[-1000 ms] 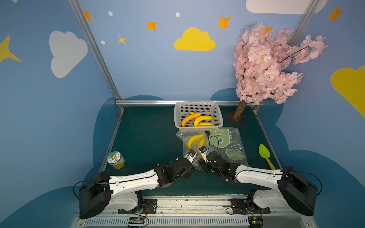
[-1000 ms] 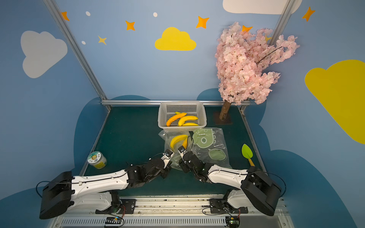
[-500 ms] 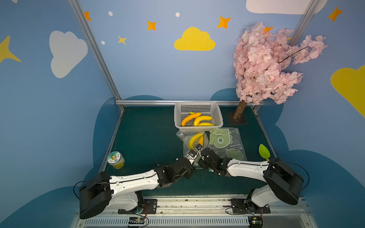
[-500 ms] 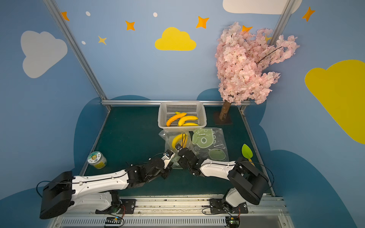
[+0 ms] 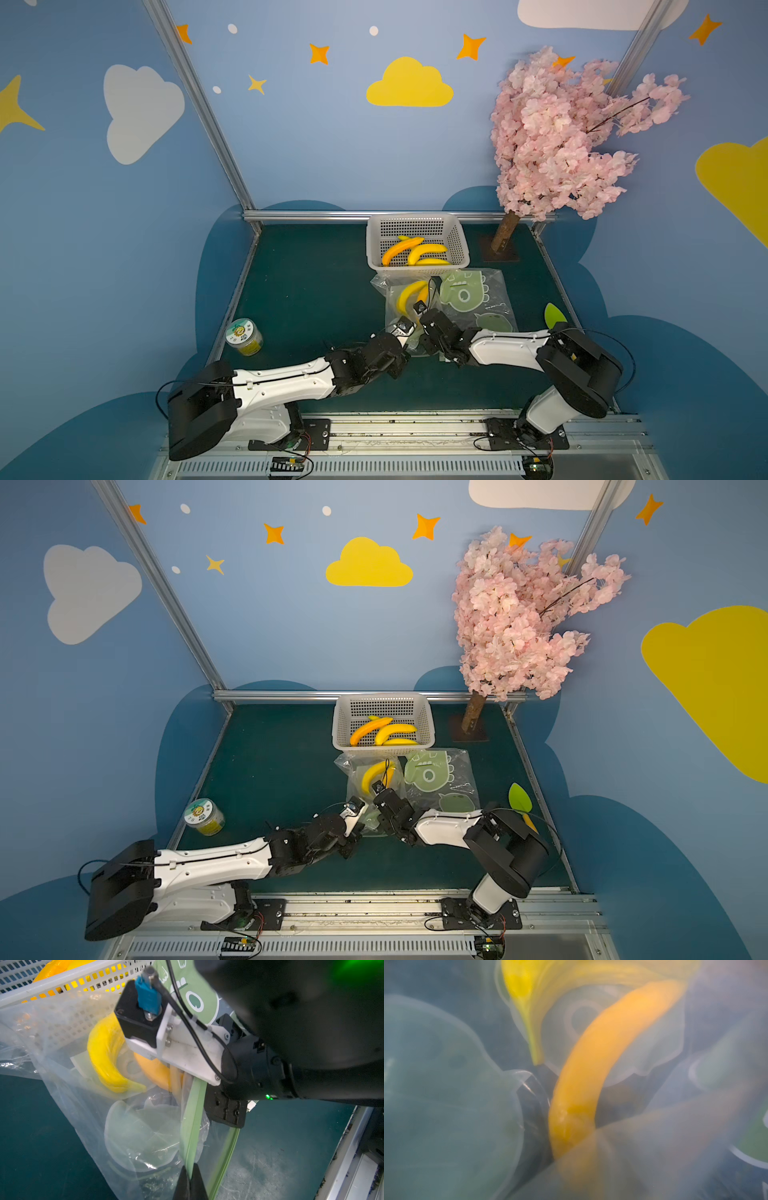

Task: Open the zip-top bag and take out the banana
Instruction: Pick up the banana from the zipper food storage bag.

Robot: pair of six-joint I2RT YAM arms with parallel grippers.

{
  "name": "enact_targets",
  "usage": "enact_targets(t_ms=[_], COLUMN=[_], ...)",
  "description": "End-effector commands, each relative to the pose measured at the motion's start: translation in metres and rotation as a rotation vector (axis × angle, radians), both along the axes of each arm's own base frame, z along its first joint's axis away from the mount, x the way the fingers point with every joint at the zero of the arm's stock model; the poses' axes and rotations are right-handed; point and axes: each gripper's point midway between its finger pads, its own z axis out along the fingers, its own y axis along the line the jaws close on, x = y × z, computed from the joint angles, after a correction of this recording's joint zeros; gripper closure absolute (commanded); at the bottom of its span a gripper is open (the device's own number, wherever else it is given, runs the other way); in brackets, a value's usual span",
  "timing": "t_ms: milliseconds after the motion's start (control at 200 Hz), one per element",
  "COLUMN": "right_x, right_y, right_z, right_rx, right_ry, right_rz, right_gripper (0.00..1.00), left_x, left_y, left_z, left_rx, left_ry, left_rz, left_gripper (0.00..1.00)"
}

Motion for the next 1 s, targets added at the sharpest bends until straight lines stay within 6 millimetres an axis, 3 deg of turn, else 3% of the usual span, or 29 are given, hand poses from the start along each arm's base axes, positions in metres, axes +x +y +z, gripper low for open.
enact_targets(t_ms=[0, 110, 275, 511, 751, 991], right_x=[-0.010, -0.029, -0.041, -0.065, -0.068, -0.090], right_y=[-0.005, -0.003, -0.005, 0.012, 0.022, 0.021], right_z=[-0.009, -0.005, 0.001, 0.015, 0.032, 0.036], right_rx=[-0.009, 0.002, 0.065, 0.160, 0.280, 0.274], right_ry=[0.090, 0.194, 0.225, 0.331, 0.331, 0.472], right_rz=[-0.004, 0.025, 0.021, 0.092, 0.093, 0.112], right_gripper=[0.83, 1.00, 1.00, 1.00, 1.00, 1.00], left_x=[-0.001, 0.000, 0.002, 0.005, 0.004, 0.021], left_y=[0.002, 0.003, 0.003, 0.006, 0.002, 0.014], left_z=[-0.008, -0.009, -0.013, -0.019, -0.034, -0.026], left_rx=[0.014, 0.025, 0.045, 0.090, 0.133, 0.175], left_ry=[0.017, 0.018, 0.022, 0.022, 0.038, -0.025], left_rz=[0.006, 0.013, 0.017, 0.038, 0.011, 0.115], left_gripper=[0.97, 0.97, 0.97, 0.97, 0.97, 0.97])
